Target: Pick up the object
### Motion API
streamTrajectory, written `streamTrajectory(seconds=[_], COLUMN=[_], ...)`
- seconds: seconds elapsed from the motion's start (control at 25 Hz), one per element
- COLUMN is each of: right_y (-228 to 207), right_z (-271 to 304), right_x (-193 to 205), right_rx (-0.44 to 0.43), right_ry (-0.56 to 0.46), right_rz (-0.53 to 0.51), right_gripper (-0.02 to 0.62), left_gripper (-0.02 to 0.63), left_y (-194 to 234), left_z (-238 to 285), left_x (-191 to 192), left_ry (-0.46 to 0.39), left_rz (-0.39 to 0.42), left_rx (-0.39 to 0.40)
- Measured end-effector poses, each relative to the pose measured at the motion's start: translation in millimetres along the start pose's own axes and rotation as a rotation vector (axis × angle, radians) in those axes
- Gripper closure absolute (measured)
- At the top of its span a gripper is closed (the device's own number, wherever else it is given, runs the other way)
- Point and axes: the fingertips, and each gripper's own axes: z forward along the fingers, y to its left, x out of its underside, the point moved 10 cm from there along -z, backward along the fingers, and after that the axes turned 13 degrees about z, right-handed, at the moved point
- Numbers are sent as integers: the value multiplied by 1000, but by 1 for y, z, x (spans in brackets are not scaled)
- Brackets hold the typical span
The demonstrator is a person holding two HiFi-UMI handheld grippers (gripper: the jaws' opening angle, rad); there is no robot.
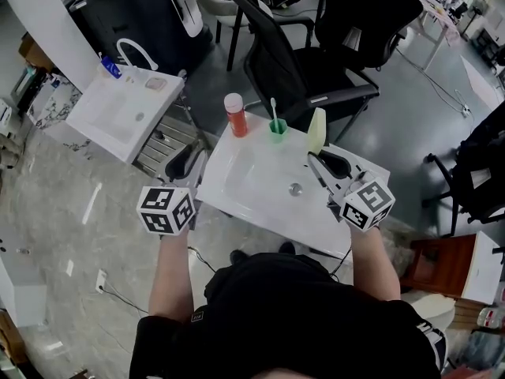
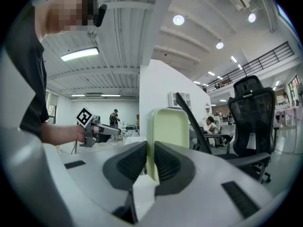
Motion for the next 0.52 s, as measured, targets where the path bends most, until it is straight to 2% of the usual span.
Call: streamTrajectory(seconds=[0.52], right_y=[10], right_z=[14], right_x=[-1], right_rx=[-28], right_ry=[1], right_rz=[3], right_gripper=[537], left_gripper=[473], left_y=[10], left_z=[-1], left_x=[11], left_ry=[0], left_rz=[-15], left_rx=[1])
